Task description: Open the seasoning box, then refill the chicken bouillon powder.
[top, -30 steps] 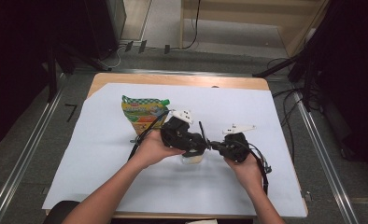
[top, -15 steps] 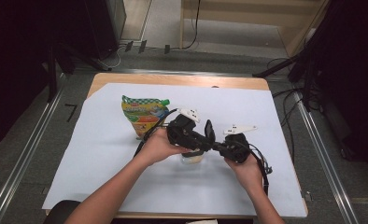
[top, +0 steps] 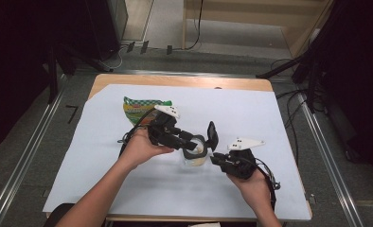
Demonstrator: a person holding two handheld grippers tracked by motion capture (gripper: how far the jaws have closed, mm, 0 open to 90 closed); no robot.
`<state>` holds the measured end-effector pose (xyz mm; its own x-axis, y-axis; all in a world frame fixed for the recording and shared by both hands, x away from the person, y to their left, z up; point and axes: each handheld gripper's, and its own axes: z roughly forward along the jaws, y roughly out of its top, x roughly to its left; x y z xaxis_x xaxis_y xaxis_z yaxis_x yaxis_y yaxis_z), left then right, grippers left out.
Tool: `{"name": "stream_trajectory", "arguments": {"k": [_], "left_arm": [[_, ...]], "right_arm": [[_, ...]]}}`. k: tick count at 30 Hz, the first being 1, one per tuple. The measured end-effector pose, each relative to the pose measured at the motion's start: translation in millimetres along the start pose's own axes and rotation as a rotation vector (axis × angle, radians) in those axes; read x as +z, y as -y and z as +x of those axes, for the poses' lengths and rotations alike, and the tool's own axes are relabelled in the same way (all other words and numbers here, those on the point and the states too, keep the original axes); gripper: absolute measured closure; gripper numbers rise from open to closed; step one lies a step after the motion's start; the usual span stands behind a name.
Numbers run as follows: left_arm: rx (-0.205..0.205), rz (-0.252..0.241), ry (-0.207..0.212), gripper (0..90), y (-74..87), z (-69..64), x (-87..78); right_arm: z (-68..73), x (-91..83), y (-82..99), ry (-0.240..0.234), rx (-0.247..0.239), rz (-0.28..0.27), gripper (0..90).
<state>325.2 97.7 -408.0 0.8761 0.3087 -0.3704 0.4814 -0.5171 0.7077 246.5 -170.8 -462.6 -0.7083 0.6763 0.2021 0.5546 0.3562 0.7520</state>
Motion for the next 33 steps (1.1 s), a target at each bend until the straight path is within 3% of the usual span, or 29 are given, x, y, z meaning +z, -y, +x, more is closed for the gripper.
{"name": "stream_trajectory", "arguments": {"k": [11,24,33], "left_arm": [[0.006,-0.01,-0.062,46.9,15.0,3.1,-32.0],[-0.078,-0.048,-0.109,47.3,36.4,19.0,-69.0],[-0.095,-0.065,-0.163,48.5,48.1,26.7,-92.4]], "right_arm": [[23.4,9.0,1.7,-0.107,-0.059,0.011,65.3],[37.0,16.6,-9.4,-0.136,-0.112,0.009,59.3],[42.0,19.5,-12.9,-0.157,-0.137,0.01,59.3]]}}
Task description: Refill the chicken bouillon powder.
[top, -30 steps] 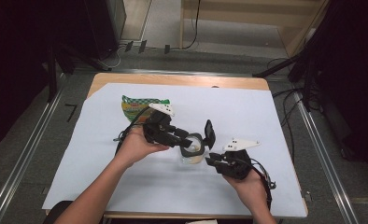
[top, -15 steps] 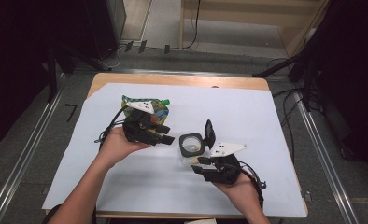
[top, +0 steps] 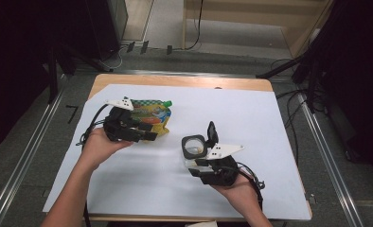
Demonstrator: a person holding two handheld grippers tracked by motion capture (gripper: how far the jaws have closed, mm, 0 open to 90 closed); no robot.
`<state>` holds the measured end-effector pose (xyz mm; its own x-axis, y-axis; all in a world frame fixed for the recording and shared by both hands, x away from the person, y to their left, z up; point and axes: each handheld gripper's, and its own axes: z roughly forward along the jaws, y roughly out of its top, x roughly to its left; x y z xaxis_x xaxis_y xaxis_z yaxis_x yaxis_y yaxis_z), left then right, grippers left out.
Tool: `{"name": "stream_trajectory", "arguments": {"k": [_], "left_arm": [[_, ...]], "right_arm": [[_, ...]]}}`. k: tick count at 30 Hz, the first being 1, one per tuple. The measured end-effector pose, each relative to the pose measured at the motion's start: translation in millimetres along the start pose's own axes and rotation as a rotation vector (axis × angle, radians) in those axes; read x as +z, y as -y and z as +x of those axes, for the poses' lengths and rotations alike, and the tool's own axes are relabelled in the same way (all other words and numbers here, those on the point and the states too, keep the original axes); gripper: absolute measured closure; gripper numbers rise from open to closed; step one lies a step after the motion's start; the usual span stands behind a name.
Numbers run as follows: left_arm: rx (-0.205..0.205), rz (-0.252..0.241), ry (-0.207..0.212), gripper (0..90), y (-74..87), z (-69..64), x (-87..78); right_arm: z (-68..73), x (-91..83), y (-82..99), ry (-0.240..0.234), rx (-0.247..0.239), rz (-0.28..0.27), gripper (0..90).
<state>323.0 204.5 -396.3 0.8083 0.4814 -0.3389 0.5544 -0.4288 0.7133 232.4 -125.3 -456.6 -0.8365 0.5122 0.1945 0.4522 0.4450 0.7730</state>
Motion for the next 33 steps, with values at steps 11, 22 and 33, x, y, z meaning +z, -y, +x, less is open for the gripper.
{"name": "stream_trajectory", "arguments": {"k": [11,22,33], "left_arm": [[-0.043,-0.017,-0.073,49.0,14.0,18.4,-29.2],[-0.06,-0.011,-0.138,48.3,22.8,37.5,-48.7],[-0.032,-0.014,-0.149,45.1,12.5,57.5,-40.4]], "right_arm": [[4.1,8.1,-1.8,-0.031,-0.022,0.019,58.8],[12.4,15.6,-3.8,-0.057,-0.043,0.02,56.6],[20.3,27.9,-8.6,-0.081,-0.051,0.013,54.8]]}}
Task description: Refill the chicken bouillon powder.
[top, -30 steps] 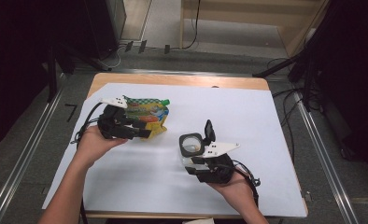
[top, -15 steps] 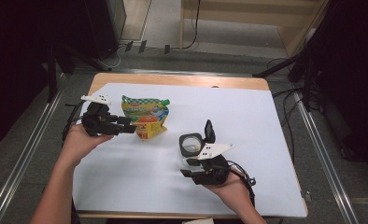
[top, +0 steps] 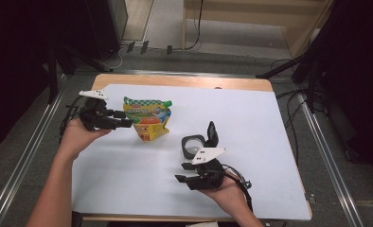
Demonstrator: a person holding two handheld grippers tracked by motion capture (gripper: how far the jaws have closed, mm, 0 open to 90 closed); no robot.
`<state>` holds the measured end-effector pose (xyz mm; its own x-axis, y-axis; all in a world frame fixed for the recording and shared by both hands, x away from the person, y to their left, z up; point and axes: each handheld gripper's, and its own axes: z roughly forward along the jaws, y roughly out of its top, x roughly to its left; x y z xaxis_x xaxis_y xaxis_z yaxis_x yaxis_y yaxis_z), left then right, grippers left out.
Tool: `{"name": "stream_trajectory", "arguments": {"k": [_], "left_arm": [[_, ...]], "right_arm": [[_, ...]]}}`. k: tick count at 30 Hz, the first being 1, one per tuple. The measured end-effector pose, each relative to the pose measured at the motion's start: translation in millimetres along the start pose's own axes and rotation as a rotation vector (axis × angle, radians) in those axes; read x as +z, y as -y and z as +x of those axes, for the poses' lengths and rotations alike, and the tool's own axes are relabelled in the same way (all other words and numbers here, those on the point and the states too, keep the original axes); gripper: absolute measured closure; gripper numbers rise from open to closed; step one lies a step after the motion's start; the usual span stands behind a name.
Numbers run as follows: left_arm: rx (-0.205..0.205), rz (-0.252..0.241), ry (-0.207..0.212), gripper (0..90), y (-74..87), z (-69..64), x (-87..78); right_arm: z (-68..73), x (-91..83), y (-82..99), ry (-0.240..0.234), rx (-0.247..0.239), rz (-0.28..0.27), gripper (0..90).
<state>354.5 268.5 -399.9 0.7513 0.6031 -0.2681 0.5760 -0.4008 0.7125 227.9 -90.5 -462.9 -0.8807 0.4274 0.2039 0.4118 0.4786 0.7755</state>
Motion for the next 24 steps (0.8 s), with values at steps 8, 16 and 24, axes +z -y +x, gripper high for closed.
{"name": "stream_trajectory", "arguments": {"k": [8,16,24], "left_arm": [[0.017,0.001,0.045,48.2,-16.8,2.5,14.1],[0.047,0.026,0.053,56.1,-24.7,-4.0,28.5],[0.073,-0.012,0.051,70.3,-16.2,-6.2,33.3]], "right_arm": [[5.1,7.8,-17.2,-0.003,-0.03,-0.036,54.7],[2.9,21.4,-40.8,0.004,-0.033,-0.031,54.2],[2.9,39.6,-38.3,0.0,-0.02,-0.004,53.2]]}}
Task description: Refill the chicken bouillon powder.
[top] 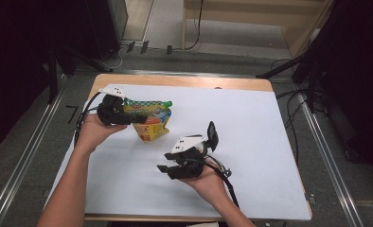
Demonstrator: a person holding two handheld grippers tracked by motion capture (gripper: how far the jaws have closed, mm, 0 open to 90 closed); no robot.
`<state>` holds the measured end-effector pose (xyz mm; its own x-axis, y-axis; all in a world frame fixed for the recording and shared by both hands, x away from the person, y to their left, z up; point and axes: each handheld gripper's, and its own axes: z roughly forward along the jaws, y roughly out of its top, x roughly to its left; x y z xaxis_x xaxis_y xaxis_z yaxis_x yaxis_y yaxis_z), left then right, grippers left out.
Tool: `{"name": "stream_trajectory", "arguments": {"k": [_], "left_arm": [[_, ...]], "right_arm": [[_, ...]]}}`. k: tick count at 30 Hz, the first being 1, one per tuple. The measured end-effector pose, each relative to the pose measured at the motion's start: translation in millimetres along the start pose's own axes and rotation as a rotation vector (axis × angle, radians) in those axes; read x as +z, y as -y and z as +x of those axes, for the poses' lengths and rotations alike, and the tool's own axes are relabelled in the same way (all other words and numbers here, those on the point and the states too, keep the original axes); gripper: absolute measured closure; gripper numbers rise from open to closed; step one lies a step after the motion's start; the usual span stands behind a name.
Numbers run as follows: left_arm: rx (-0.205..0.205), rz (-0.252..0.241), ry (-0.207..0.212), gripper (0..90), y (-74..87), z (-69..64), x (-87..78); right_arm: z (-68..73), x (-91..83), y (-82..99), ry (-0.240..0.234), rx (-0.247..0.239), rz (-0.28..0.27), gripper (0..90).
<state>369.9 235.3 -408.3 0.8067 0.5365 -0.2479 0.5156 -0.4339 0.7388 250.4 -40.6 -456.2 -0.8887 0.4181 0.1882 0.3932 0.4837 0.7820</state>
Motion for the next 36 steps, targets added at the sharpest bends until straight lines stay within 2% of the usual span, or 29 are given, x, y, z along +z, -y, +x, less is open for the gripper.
{"name": "stream_trajectory", "arguments": {"k": [2,5,7,8,14,15,16,17,18,19,20,26,36], "left_arm": [[0.005,-0.011,-0.01,74.9,0.4,-0.8,-1.2],[-0.011,-0.027,-0.018,81.6,0.4,-1.3,-2.5],[-0.013,-0.032,-0.024,83.0,0.8,-2.0,-2.3],[0.004,-0.04,-0.031,85.0,1.5,-4.0,-1.6],[-0.011,-0.04,-0.025,88.0,0.7,-6.4,0.4],[-0.024,-0.038,-0.027,88.0,0.1,-6.8,0.4],[-0.066,-0.041,-0.023,88.4,-1.6,-6.4,-0.7],[-0.066,-0.041,-0.023,89.0,-1.6,-6.4,-0.7],[-0.092,-0.046,-0.022,90.0,-3.1,-6.0,-2.3],[-0.092,-0.046,-0.022,90.0,-3.1,-6.0,-2.3],[-0.114,-0.045,-0.019,90.0,-5.2,-6.9,-2.9],[-0.142,-0.029,-0.022,90.0,-12.1,-12.0,-3.3],[-0.128,-0.016,0.01,90.0,-23.1,-27.7,-14.4]], "right_arm": [[0.3,0.9,4.0,0.001,-0.003,0.0,53.2],[-0.3,1.4,6.6,0.0,-0.003,-0.002,53.0],[-1.3,1.5,8.5,0.004,-0.001,-0.001,53.0],[-2.2,1.6,9.1,0.001,0.012,-0.006,52.8],[-1.7,3.3,10.4,-0.004,0.01,0.001,50.8],[-1.7,3.3,10.4,-0.004,0.01,0.001,50.8],[-1.9,3.6,10.7,-0.003,0.014,0.0,50.0],[-1.9,3.6,10.7,-0.003,0.014,0.0,50.0],[-1.9,3.6,10.7,-0.002,0.013,0.001,49.7],[-1.9,3.6,10.8,-0.002,0.013,0.0,49.7],[-2.0,3.6,10.8,-0.001,0.012,0.0,49.7],[-2.4,2.1,10.0,-0.002,0.018,-0.014,49.7],[-2.7,1.9,10.2,0.0,0.011,-0.016,49.8]]}}
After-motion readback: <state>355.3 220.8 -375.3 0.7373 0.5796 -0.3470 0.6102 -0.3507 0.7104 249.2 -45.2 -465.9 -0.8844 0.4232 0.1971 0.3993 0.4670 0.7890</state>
